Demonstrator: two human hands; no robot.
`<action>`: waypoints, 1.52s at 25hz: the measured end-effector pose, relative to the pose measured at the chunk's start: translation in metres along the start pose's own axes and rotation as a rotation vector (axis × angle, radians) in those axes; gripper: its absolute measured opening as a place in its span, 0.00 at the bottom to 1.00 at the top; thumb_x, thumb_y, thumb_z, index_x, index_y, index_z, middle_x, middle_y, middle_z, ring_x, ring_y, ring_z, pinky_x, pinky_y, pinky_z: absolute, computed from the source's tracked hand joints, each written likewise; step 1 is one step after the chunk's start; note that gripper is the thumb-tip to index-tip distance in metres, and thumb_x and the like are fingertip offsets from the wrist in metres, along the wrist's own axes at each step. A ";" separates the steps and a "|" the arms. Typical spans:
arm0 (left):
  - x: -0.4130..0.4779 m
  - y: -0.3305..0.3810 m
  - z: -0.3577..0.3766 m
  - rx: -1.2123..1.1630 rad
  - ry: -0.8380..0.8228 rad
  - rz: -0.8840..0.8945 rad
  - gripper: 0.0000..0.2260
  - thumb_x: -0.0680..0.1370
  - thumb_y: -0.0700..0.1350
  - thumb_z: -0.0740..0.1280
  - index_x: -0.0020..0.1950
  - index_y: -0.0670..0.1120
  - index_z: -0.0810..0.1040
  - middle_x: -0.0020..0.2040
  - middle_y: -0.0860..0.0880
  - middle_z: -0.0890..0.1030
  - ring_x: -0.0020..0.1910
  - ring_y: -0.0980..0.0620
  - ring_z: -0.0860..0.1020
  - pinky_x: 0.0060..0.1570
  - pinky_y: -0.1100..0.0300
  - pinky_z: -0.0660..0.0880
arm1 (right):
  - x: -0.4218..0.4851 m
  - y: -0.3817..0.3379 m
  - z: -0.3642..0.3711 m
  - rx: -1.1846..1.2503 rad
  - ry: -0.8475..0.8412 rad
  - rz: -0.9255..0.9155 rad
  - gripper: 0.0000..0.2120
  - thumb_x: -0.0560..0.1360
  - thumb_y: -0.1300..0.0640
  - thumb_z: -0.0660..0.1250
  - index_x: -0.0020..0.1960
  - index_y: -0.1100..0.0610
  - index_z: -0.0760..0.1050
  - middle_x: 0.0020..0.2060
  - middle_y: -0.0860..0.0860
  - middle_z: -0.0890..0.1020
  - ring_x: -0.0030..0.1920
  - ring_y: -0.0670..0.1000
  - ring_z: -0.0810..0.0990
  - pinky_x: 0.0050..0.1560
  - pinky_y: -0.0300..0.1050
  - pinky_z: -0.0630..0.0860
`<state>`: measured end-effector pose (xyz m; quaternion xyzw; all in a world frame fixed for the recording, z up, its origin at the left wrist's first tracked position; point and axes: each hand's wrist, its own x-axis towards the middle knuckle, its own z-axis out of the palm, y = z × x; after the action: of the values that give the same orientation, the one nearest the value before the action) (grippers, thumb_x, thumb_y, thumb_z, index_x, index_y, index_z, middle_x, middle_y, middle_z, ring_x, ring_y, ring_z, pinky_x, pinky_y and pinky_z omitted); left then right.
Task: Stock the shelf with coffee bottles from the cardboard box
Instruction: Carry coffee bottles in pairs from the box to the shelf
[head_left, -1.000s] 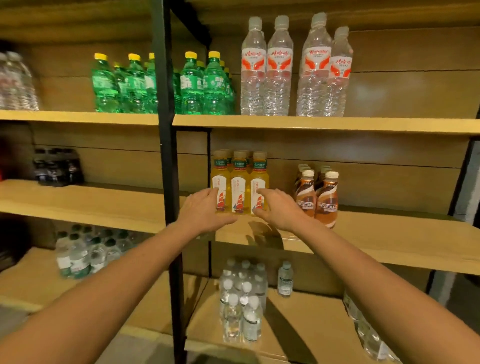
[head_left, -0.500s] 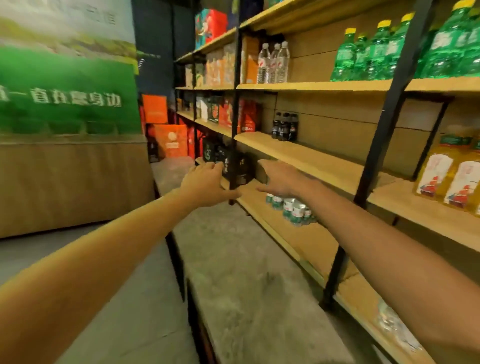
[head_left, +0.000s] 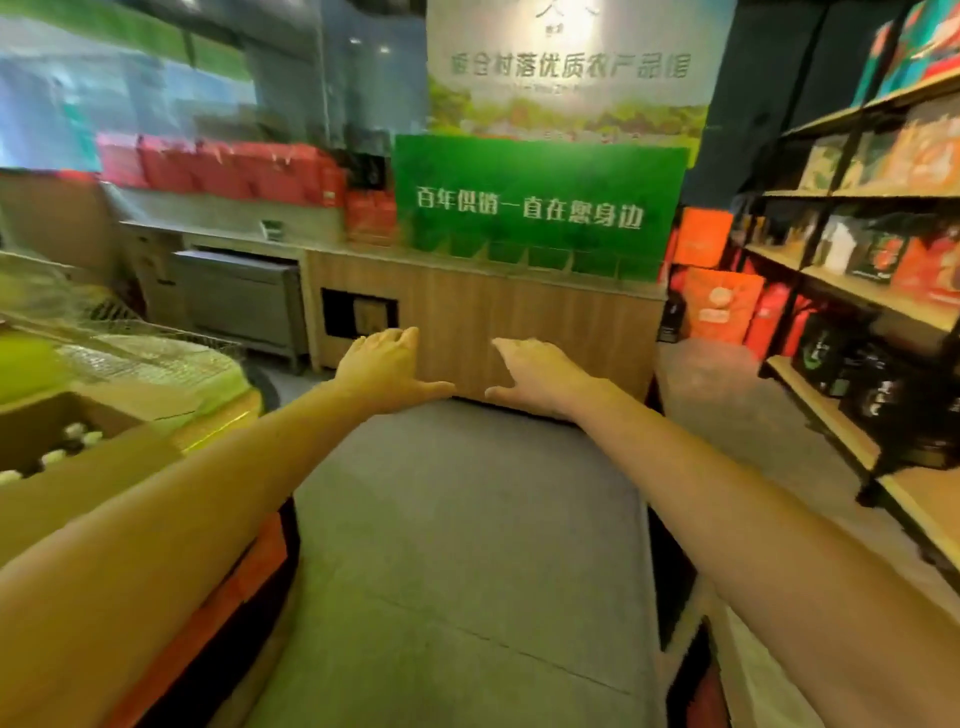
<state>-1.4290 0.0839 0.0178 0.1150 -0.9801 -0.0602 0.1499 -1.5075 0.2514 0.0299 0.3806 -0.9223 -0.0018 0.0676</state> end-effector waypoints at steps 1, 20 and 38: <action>-0.002 -0.043 -0.006 0.022 0.009 -0.054 0.42 0.71 0.67 0.63 0.75 0.43 0.56 0.74 0.43 0.63 0.72 0.44 0.63 0.70 0.49 0.61 | 0.031 -0.035 0.004 0.008 0.013 -0.070 0.34 0.77 0.46 0.62 0.75 0.60 0.55 0.74 0.56 0.64 0.71 0.58 0.65 0.70 0.54 0.65; -0.011 -0.528 -0.029 0.216 -0.009 -0.799 0.38 0.72 0.63 0.65 0.74 0.44 0.58 0.73 0.42 0.64 0.72 0.43 0.63 0.72 0.47 0.60 | 0.403 -0.479 0.103 0.169 -0.063 -0.822 0.33 0.77 0.47 0.62 0.75 0.59 0.54 0.75 0.56 0.61 0.75 0.56 0.60 0.75 0.53 0.57; 0.004 -0.707 0.145 -0.185 -0.293 -1.136 0.39 0.74 0.57 0.67 0.76 0.43 0.52 0.74 0.42 0.62 0.72 0.43 0.63 0.68 0.50 0.66 | 0.546 -0.608 0.316 0.420 -0.636 -0.851 0.38 0.75 0.53 0.67 0.76 0.60 0.49 0.73 0.58 0.65 0.71 0.57 0.65 0.68 0.50 0.66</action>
<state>-1.3307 -0.5882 -0.2263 0.5984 -0.7663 -0.2315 -0.0334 -1.5035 -0.5789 -0.2493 0.7045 -0.6433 0.0400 -0.2971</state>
